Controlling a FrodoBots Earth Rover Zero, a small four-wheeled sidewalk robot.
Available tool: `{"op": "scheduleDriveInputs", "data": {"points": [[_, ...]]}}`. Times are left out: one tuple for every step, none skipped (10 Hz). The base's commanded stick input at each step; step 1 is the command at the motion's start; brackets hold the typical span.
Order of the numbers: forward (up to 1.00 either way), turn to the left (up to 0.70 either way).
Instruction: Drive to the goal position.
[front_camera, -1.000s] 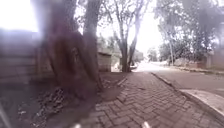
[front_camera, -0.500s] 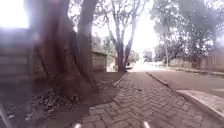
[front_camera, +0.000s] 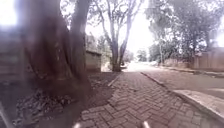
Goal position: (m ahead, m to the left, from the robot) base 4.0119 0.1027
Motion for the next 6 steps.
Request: {"op": "scheduleDriveInputs", "data": {"points": [[-0.3,-0.6],[-0.3,-0.6],[-0.3,-0.6],[-0.3,-0.6],[-0.3,-0.6],[-0.3,-0.6]]}}
